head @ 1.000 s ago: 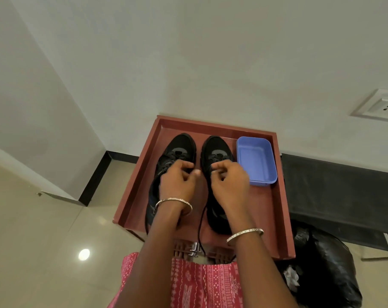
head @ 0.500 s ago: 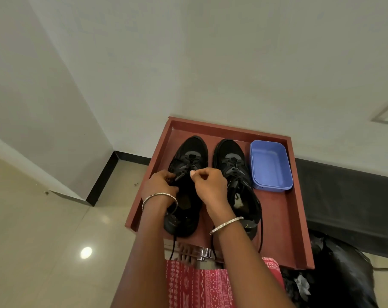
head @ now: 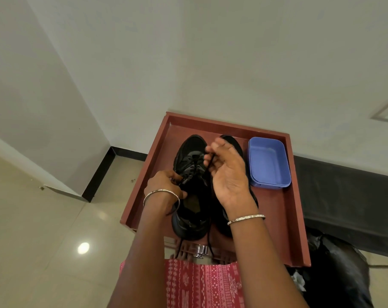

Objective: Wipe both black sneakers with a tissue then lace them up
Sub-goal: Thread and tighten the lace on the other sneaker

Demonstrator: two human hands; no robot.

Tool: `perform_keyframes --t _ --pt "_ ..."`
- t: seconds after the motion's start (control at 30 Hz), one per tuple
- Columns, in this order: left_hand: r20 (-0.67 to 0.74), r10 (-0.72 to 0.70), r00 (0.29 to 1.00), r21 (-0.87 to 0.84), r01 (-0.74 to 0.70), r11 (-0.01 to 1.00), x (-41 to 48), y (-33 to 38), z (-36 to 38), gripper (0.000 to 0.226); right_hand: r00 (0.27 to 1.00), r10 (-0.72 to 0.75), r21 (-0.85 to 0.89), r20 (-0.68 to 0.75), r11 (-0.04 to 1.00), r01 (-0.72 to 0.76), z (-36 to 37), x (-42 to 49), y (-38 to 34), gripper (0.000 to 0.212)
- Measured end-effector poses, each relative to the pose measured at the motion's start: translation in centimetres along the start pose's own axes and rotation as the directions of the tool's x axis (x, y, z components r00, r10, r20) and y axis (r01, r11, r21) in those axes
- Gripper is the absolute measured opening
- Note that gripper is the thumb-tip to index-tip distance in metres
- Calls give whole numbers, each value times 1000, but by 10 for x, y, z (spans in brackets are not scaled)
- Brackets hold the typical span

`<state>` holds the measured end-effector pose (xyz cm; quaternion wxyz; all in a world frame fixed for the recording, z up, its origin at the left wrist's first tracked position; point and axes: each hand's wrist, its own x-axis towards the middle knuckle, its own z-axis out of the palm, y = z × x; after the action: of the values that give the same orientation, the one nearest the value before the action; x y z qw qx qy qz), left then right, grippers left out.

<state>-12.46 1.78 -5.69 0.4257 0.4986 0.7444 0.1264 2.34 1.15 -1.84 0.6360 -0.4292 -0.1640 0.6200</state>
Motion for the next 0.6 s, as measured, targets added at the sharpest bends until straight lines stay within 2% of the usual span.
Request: perform_keyframes --t 0.07,0.17,0.23,0.3,0.33,0.4,0.47,0.5,0.53,0.6 --pt "12 -16 1000 -4 16 1000 0 2 -2 41 995 -83 145 62 987 73 -4 -1 -12 21" --pt "50 -33 998 -38 35 999 1 3 -5 41 973 -223 207 66 957 206 -18 -2 -32 22" --pt "120 -28 992 -94 40 995 4 1 -9 42 960 -280 57 6 958 280 -29 -5 -41 16" --pt "143 21 990 -213 10 977 7 -1 -10 44 958 -284 -320 -38 912 258 -38 -6 -45 12" --pt "93 60 994 -284 -31 958 8 -1 -10 41 969 -247 -520 -32 831 195 -43 -7 -45 13" --pt "-105 166 981 -334 -192 923 8 4 -9 24 998 -62 -780 20 623 54 -51 -8 -42 16" --pt "-272 257 927 -228 -321 919 9 11 -8 10 993 107 -929 55 370 11 -55 -12 -38 22" --pt "-305 290 907 -167 -351 921 11 12 -5 12 992 114 -972 54 232 26 -57 -13 -36 24" --pt "-307 311 900 -116 -359 926 15 13 -2 15 997 59 -992 55 114 48 -57 -14 -34 24" --pt "-271 327 905 -40 -350 936 19 14 3 17 981 -176 -995 77 -78 64 -55 -11 -31 22"
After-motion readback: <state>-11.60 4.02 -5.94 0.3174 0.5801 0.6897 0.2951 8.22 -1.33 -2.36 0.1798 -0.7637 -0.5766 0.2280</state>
